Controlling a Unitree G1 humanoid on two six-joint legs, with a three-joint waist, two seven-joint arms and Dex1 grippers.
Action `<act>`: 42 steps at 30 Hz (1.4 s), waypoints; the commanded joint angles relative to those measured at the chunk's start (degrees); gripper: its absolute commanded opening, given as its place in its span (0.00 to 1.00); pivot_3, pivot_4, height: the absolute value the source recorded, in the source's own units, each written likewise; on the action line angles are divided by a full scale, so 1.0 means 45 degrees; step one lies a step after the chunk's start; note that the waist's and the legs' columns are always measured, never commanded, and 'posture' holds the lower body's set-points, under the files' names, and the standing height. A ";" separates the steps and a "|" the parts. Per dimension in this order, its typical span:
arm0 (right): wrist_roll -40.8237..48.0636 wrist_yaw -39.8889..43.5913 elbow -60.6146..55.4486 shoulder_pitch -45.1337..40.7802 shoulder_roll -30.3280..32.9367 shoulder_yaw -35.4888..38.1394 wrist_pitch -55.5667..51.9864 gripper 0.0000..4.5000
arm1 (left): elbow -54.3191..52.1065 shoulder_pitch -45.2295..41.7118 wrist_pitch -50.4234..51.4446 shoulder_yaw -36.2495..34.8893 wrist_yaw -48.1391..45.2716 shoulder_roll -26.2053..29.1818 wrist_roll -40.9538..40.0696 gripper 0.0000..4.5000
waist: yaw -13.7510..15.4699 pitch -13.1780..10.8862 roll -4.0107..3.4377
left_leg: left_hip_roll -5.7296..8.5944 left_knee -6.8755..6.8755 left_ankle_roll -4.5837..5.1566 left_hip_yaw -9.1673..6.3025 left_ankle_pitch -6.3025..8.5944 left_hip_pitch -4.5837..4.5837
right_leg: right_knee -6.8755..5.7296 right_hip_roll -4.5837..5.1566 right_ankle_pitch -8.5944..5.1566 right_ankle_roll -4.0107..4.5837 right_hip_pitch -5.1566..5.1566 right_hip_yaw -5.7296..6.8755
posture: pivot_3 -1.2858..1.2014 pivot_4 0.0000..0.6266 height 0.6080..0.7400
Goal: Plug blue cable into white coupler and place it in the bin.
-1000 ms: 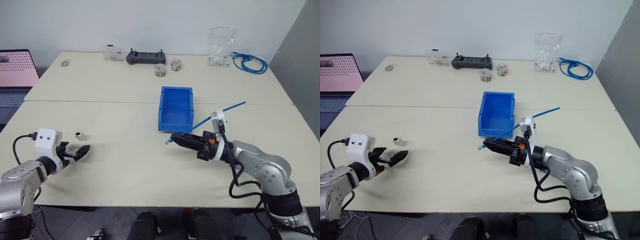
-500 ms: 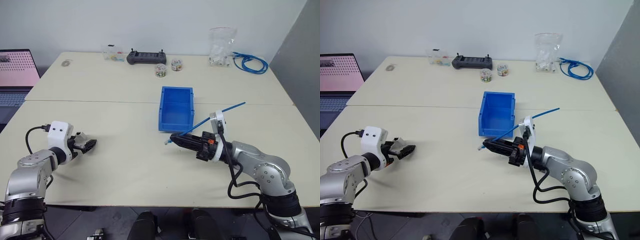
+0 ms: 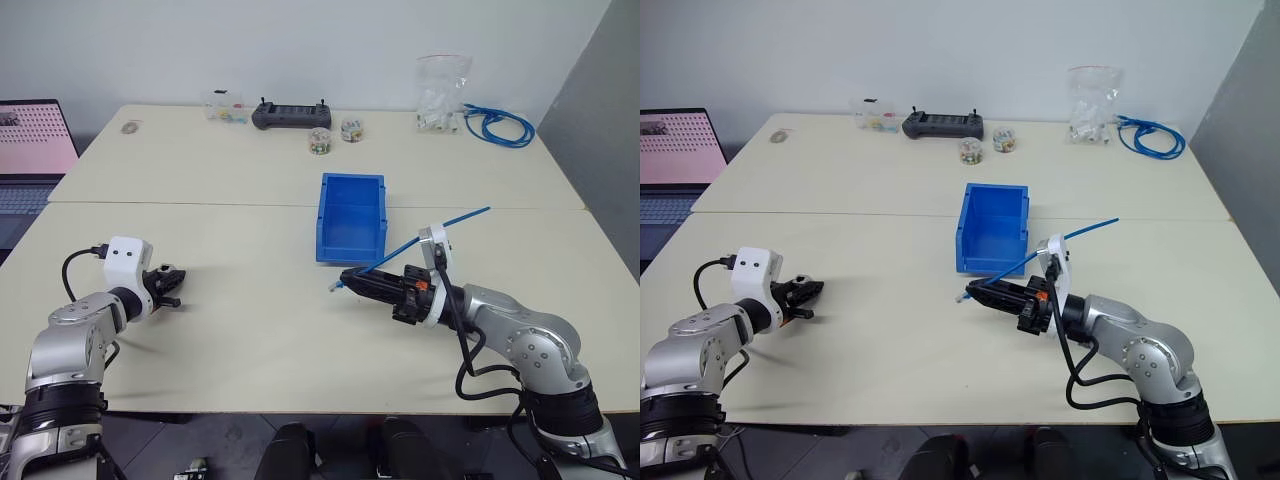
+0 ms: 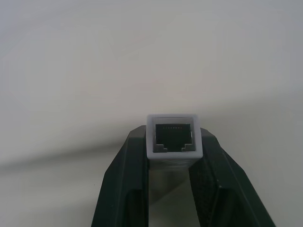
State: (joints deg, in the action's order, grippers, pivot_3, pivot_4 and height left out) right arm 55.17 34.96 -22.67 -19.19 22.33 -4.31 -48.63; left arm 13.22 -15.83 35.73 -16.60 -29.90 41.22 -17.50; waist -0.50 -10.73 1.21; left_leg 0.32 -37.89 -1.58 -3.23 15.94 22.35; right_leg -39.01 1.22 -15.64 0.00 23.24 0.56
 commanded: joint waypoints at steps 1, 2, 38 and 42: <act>0.0045 0.0047 -0.0666 0.0061 -0.0044 0.0117 0.0146 0.02 | -0.0404 0.0506 0.0274 0.0316 -0.0200 -0.0045 0.0136 0.18 | -0.0002 0.0000 -0.0001 | 0.0000 0.0000 0.0000 0.0001 0.0000 0.0000 | 0.0000 0.0000 0.0000 0.0000 0.0000 -0.0001 | 0.52 0.24 1.00; 0.0038 0.0037 -0.0680 0.0088 -0.0034 0.0135 0.0151 0.02 | -0.0766 0.0660 0.0239 0.0465 -0.0450 -0.0010 0.0074 0.18 | -0.0009 0.0000 -0.0001 | 0.0000 0.0000 0.0000 0.0003 0.0000 0.0000 | 0.0000 0.0000 0.0000 0.0000 0.0000 -0.0003 | 0.52 0.24 1.00; -0.5606 0.1874 -0.1307 -0.0171 0.2050 -0.2788 0.2748 0.02 | -0.2688 -0.3889 -0.3164 1.0881 -1.0254 -0.0574 0.3768 0.18 | 0.0054 0.0027 -0.0009 | 0.0026 -0.0039 0.0008 0.0013 -0.0003 0.0002 | 0.0004 -0.0031 -0.0021 -0.0058 -0.0031 -0.0005 | 0.52 0.24 1.00; -0.5902 0.2118 -0.1080 -0.0336 0.1934 -0.2972 0.2783 0.02 | -0.2642 -0.4037 -0.3056 1.1068 -1.0611 -0.0596 0.3913 0.18 | 0.0042 0.0029 -0.0010 | 0.0025 -0.0039 0.0008 0.0011 -0.0003 0.0003 | 0.0003 -0.0031 0.0002 -0.0018 -0.0031 -0.0003 | 0.52 0.24 1.00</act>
State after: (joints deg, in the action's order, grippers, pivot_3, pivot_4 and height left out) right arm 28.88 43.65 -26.66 -19.51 31.34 -17.30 -37.32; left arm -0.07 -34.94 20.83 30.14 -76.66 38.52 -2.19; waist -0.31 -10.60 1.16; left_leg 0.43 -38.07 -1.54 -3.18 15.92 22.36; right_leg -39.00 1.08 -15.63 -0.09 23.11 0.54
